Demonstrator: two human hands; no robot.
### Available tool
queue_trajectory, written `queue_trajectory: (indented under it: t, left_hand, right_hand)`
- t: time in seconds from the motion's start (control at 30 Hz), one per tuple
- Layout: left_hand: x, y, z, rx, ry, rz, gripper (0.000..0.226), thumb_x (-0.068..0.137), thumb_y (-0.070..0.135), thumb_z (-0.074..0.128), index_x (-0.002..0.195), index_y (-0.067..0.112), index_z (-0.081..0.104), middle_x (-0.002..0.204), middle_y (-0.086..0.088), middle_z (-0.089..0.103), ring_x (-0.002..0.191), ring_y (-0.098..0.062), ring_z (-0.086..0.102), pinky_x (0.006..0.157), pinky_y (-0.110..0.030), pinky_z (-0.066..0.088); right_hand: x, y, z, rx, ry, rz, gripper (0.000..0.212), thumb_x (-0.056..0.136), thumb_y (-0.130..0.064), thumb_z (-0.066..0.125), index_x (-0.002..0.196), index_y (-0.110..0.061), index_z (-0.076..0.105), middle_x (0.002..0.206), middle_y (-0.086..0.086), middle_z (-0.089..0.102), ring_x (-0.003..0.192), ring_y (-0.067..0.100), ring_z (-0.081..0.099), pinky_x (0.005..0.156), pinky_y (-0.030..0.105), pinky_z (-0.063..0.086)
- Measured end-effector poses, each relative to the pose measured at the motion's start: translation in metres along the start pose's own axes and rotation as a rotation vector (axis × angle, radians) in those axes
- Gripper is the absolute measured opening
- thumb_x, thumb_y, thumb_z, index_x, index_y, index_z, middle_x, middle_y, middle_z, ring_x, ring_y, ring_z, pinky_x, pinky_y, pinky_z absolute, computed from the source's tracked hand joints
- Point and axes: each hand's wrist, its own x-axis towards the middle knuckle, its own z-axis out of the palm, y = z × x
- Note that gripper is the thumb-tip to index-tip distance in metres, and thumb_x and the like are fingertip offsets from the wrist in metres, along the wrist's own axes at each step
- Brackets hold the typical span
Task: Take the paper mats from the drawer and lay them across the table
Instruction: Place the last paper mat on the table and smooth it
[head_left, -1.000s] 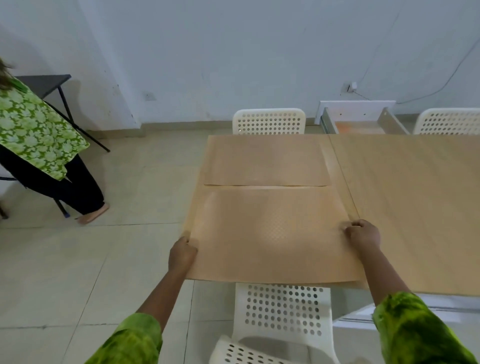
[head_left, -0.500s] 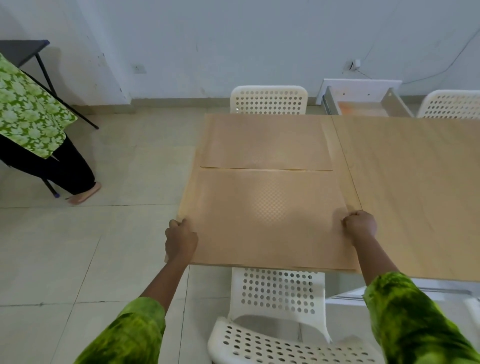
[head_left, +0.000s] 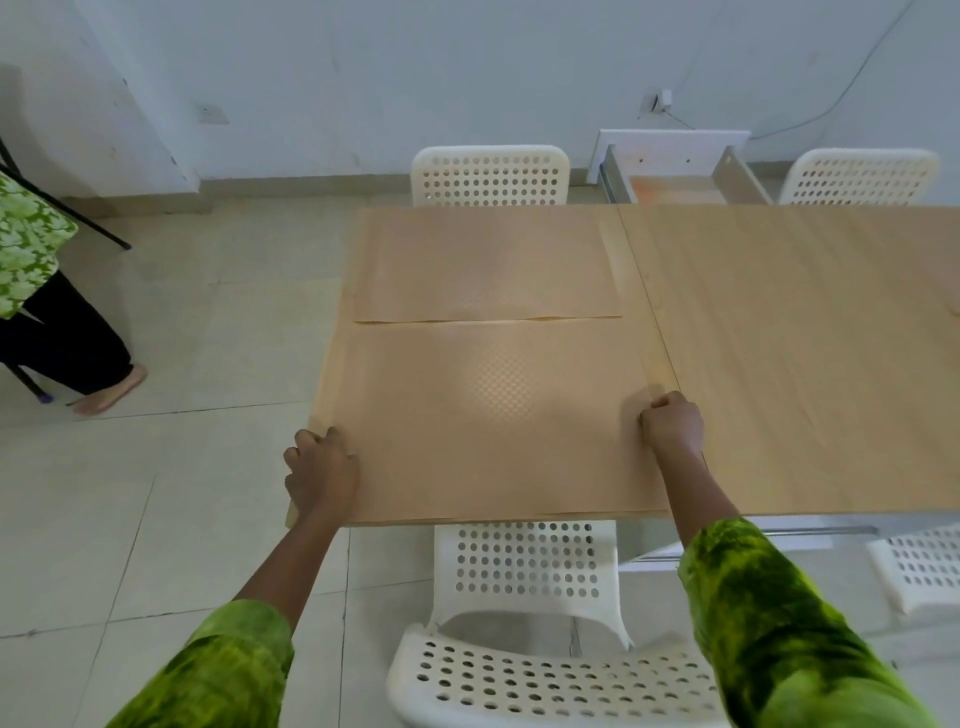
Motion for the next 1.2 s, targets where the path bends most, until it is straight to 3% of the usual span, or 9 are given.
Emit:
queue_trajectory:
  t: [0.17, 0.47, 0.57, 0.67, 0.8, 0.93, 1.07, 1.2]
  left_hand:
    - [0.002, 0.003, 0.003, 0.139, 0.015, 0.042, 0.046, 0.092, 0.038, 0.048, 0.128, 0.009, 0.049, 0.125, -0.015, 0.042, 0.117, -0.034, 0.039, 0.094, -0.045, 0.041]
    - [0.006, 0.021, -0.001, 0.210, 0.127, 0.095, 0.047, 0.090, 0.038, 0.051, 0.121, 0.003, 0.053, 0.124, -0.014, 0.046, 0.113, -0.032, 0.042, 0.089, -0.043, 0.038]
    - [0.029, 0.054, -0.002, 0.161, 0.131, 0.243, 0.052, 0.092, 0.036, 0.046, 0.134, 0.005, 0.043, 0.145, -0.014, 0.034, 0.131, -0.033, 0.031, 0.102, -0.044, 0.030]
    - [0.063, 0.089, 0.004, 0.168, -0.022, 0.411, 0.061, 0.096, 0.041, 0.035, 0.147, 0.011, 0.022, 0.159, -0.010, 0.007, 0.146, -0.028, 0.003, 0.116, -0.043, 0.007]
    - [0.093, 0.102, 0.027, 0.229, -0.231, 0.458, 0.066, 0.096, 0.052, 0.021, 0.150, 0.024, -0.002, 0.158, -0.005, -0.016, 0.145, -0.026, -0.018, 0.115, -0.048, -0.010]
    - [0.097, 0.100, 0.038, 0.249, -0.210, 0.476, 0.067, 0.094, 0.057, 0.018, 0.149, 0.028, -0.007, 0.158, -0.003, -0.020, 0.144, -0.027, -0.021, 0.115, -0.050, -0.010]
    - [0.097, 0.104, 0.038, 0.270, -0.197, 0.451, 0.069, 0.092, 0.060, 0.015, 0.150, 0.027, -0.006, 0.158, -0.003, -0.018, 0.145, -0.027, -0.019, 0.114, -0.052, -0.009]
    - [0.101, 0.111, 0.039, 0.326, -0.103, 0.587, 0.089, 0.071, 0.072, -0.012, 0.149, 0.031, 0.000, 0.159, 0.000, -0.013, 0.145, -0.026, -0.016, 0.112, -0.057, -0.009]
  right_hand:
    - [-0.001, -0.002, 0.004, -0.083, 0.031, 0.006, 0.034, 0.083, -0.011, 0.046, 0.116, -0.006, 0.055, 0.118, 0.020, 0.055, 0.111, 0.037, 0.051, 0.090, 0.045, 0.048]
    - [-0.020, -0.031, 0.030, -0.150, 0.042, -0.168, 0.036, 0.085, -0.010, 0.044, 0.119, -0.003, 0.051, 0.124, 0.018, 0.049, 0.119, 0.033, 0.043, 0.095, 0.043, 0.039]
    - [-0.025, -0.060, 0.054, -0.121, -0.010, -0.313, 0.033, 0.087, -0.013, 0.046, 0.118, -0.005, 0.054, 0.122, 0.017, 0.052, 0.118, 0.032, 0.043, 0.093, 0.040, 0.040]
    - [-0.029, -0.096, 0.080, -0.170, -0.059, -0.479, 0.035, 0.088, -0.016, 0.046, 0.121, -0.009, 0.054, 0.128, 0.013, 0.052, 0.122, 0.030, 0.042, 0.095, 0.038, 0.038]
    - [-0.027, -0.120, 0.111, -0.309, -0.181, -0.656, 0.045, 0.091, -0.022, 0.041, 0.136, -0.018, 0.042, 0.148, 0.007, 0.036, 0.137, 0.024, 0.029, 0.111, 0.038, 0.023]
    - [-0.020, -0.113, 0.128, -0.397, -0.270, -0.688, 0.047, 0.094, -0.028, 0.036, 0.140, -0.026, 0.034, 0.158, -0.001, 0.017, 0.146, 0.017, 0.008, 0.117, 0.040, 0.005]
    - [-0.019, -0.107, 0.130, -0.402, -0.264, -0.694, 0.047, 0.094, -0.029, 0.036, 0.141, -0.028, 0.033, 0.159, -0.003, 0.014, 0.147, 0.016, 0.005, 0.117, 0.039, 0.000]
    - [-0.020, -0.122, 0.136, -0.419, -0.253, -0.731, 0.050, 0.095, -0.030, 0.034, 0.144, -0.026, 0.028, 0.159, -0.001, 0.011, 0.147, 0.016, 0.001, 0.117, 0.041, -0.002]
